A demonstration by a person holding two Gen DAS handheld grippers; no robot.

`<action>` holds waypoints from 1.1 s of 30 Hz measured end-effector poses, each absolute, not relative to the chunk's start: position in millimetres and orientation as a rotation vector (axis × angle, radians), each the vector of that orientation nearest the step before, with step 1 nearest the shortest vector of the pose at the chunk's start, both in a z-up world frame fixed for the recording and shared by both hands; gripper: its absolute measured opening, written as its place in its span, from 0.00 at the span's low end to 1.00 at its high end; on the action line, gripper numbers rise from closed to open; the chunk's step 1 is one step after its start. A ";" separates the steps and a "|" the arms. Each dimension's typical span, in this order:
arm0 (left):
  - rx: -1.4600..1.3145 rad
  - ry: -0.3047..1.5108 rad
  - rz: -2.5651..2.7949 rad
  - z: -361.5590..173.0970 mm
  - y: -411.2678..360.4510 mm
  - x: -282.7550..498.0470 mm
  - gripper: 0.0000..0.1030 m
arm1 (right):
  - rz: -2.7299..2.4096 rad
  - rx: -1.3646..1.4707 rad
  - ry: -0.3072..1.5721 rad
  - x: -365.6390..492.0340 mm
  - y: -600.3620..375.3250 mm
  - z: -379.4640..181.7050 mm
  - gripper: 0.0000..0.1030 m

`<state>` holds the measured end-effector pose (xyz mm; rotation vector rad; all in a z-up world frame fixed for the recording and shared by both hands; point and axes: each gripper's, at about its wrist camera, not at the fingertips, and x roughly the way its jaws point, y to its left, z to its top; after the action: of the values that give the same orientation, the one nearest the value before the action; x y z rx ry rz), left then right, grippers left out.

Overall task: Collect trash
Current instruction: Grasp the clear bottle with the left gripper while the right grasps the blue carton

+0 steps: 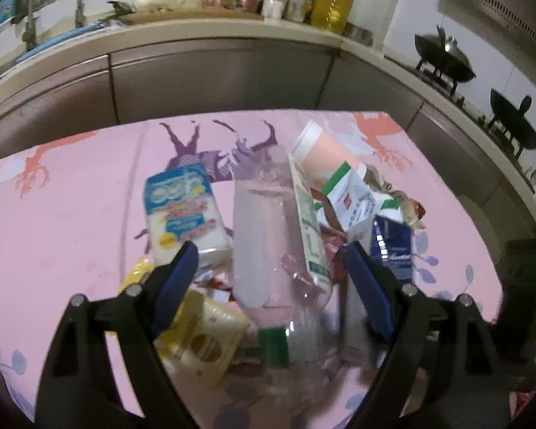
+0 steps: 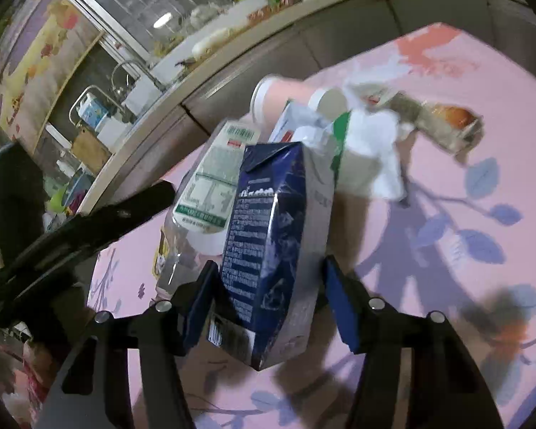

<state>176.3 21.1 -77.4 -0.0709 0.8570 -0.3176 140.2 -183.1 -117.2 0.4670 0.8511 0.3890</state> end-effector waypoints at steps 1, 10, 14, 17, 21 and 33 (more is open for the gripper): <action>-0.059 0.866 -0.310 -79.9 19.1 178.5 0.79 | 0.384 0.475 0.839 137.6 -187.7 -115.7 0.55; -0.070 0.974 -0.327 -103.3 -1.2 189.3 0.71 | 0.390 0.505 0.768 119.4 -211.9 -106.4 0.55; -0.058 0.985 -0.355 -104.3 -13.1 183.3 0.70 | 0.378 0.502 0.745 109.6 -222.9 -107.9 0.54; -0.051 0.986 -0.342 -102.7 -16.5 186.7 0.70 | 0.375 0.504 0.749 109.2 -226.8 -110.4 0.54; -0.110 1.004 -0.335 -102.6 -12.3 199.2 0.70 | 0.376 0.506 0.772 111.4 -230.1 -115.9 0.54; -0.164 0.955 -0.353 -93.6 -1.4 186.3 0.60 | 0.438 0.514 0.820 110.3 -226.1 -127.3 0.53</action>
<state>186.3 -1.4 -93.6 -0.1635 0.9553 -0.3530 110.3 -226.1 -127.3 0.5140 0.8205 0.4377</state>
